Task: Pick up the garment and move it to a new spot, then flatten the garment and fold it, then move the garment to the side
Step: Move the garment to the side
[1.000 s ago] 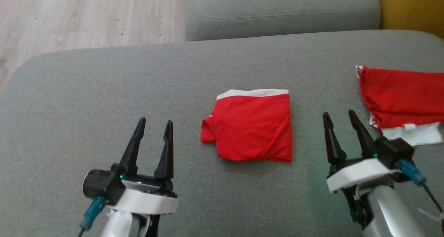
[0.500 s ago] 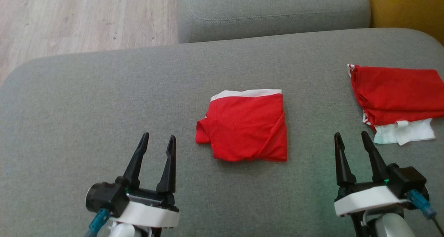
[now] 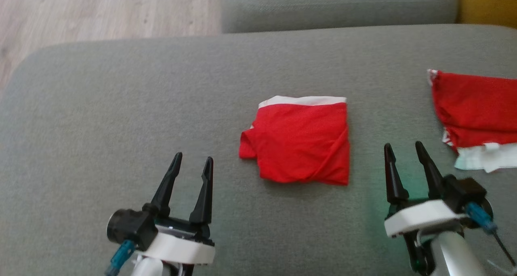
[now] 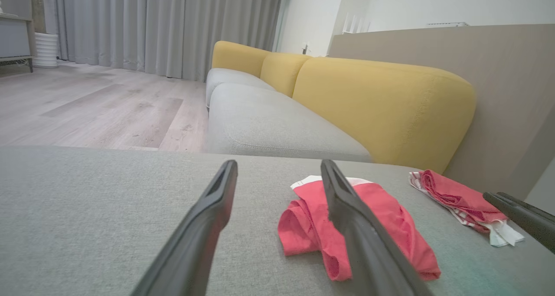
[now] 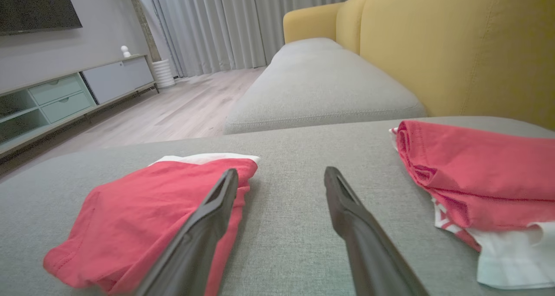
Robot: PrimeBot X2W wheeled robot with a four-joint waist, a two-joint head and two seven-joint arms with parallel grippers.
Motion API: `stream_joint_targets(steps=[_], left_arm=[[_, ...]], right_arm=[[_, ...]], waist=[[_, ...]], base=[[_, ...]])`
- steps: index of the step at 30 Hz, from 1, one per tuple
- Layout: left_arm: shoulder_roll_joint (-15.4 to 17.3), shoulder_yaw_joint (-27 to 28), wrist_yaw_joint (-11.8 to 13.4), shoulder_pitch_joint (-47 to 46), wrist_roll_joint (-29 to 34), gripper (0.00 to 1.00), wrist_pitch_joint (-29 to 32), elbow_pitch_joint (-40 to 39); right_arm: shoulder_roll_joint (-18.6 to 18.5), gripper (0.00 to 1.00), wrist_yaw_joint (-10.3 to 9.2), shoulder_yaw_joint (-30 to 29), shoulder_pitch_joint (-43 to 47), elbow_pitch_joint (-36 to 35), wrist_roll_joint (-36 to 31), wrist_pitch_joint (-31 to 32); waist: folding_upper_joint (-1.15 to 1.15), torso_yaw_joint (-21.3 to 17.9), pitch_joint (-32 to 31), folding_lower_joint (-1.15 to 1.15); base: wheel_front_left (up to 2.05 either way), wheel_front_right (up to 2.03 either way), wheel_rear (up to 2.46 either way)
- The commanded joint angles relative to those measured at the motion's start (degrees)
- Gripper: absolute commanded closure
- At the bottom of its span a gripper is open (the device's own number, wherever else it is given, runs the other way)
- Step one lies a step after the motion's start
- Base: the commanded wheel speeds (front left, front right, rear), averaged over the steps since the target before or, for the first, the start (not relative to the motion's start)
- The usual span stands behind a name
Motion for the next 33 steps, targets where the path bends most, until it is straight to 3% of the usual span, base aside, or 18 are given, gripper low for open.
stream_joint_targets(steps=[1,13,23,24,25,26,27,33], left_arm=[[0.08,1.48,-0.19,-3.13,0.07,0.0,-0.29,-1.42],[0.08,-0.86,-0.3,-5.77,-0.41,0.0,-0.29,-0.07],[0.08,-1.4,-0.33,-6.79,-0.67,0.0,-0.29,0.44],[0.08,-1.36,-0.31,-6.78,-0.71,0.0,-0.29,0.45],[0.08,-1.32,-0.28,-6.73,-0.75,0.0,-0.29,0.48],[0.08,-1.29,-0.27,-6.67,-0.78,0.0,-0.29,0.56],[0.08,-1.25,-0.27,-6.61,-0.78,0.0,-0.29,0.66],[0.08,-0.94,-0.27,-6.44,-0.53,0.0,-0.29,0.77]], right_arm=[[-0.1,0.0,0.43,1.29,-2.89,-0.81,-0.07,-0.62],[-0.1,0.0,0.43,5.55,-14.35,17.19,8.67,3.67],[-0.1,0.0,0.43,10.29,-19.13,28.93,11.67,8.39],[-0.1,0.04,0.43,11.0,-19.42,29.58,11.77,8.46],[-0.1,0.42,0.43,11.7,-19.72,30.18,11.7,8.42],[-0.1,0.9,0.43,12.21,-19.99,30.7,11.7,8.21],[-0.1,1.0,0.43,12.62,-20.25,31.17,11.58,7.84],[-0.12,1.0,0.43,13.97,-22.41,33.36,7.68,4.11]], waist=[[0.0,0.95,0.97,0.0],[0.0,6.32,5.12,0.0],[0.0,8.03,5.92,0.0],[0.0,7.99,5.9,0.0],[0.0,7.91,5.85,0.0],[0.0,7.79,5.78,0.0],[0.0,7.62,5.69,0.0],[0.0,5.88,4.46,0.0]], base=[[0.0,0.0,0.0],[0.0,0.0,0.0],[0.0,0.0,0.0],[0.0,0.0,0.0],[0.0,0.0,0.0],[0.0,0.0,0.0],[0.0,0.0,0.0],[0.0,0.0,0.0]])
